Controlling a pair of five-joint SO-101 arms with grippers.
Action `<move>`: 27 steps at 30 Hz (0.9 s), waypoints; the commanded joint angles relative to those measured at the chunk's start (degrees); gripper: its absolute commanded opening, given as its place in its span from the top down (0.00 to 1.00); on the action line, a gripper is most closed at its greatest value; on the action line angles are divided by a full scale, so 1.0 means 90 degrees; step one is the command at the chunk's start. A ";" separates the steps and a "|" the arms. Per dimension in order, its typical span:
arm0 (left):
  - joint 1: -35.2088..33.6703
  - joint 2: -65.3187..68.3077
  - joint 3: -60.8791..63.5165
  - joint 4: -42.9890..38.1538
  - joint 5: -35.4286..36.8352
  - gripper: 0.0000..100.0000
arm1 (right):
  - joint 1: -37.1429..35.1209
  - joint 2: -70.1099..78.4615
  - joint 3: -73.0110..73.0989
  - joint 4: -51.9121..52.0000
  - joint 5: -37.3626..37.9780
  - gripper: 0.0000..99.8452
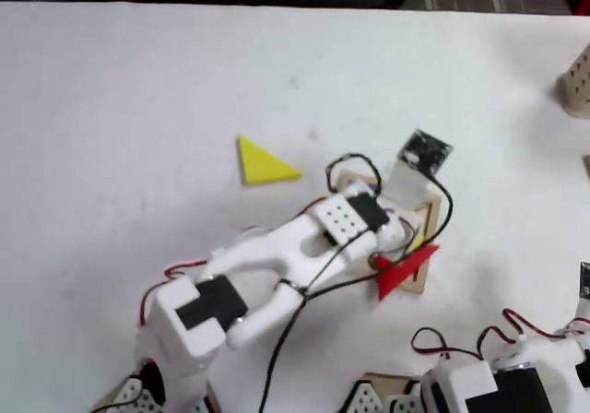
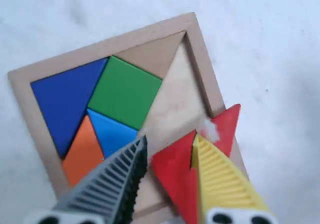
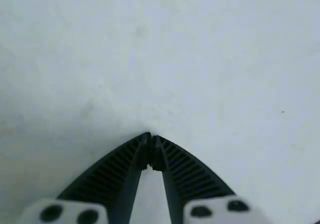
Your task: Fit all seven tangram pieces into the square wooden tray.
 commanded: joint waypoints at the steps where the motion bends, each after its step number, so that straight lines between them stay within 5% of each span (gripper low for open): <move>1: -0.0220 -0.0239 -0.0645 0.0449 0.0000 0.82 | -0.0132 0.0220 -0.0254 -0.0288 0.0117 0.98; 5: -0.0659 -0.0825 -0.0869 0.1162 -0.0107 0.82 | -0.0112 0.0220 -0.0225 -0.0269 0.0117 0.98; 11: -0.1626 -0.2017 -0.0381 0.1797 -0.1651 0.83 | -0.0327 0.0161 -0.0264 0.0386 0.0068 0.98; 19: -0.3170 -0.2173 0.1592 0.0625 -0.1856 0.83 | -0.1451 -0.0034 -0.0479 0.1958 -0.0020 0.98; 23: -0.3619 -0.2212 0.2794 -0.0430 -0.1866 0.83 | -0.2076 -0.0591 -0.1270 0.3600 -0.0889 0.98; 27: -0.3883 -0.2232 0.3018 -0.0420 -0.1866 0.83 | -0.3053 -0.1216 -0.1768 0.5094 -0.1465 0.98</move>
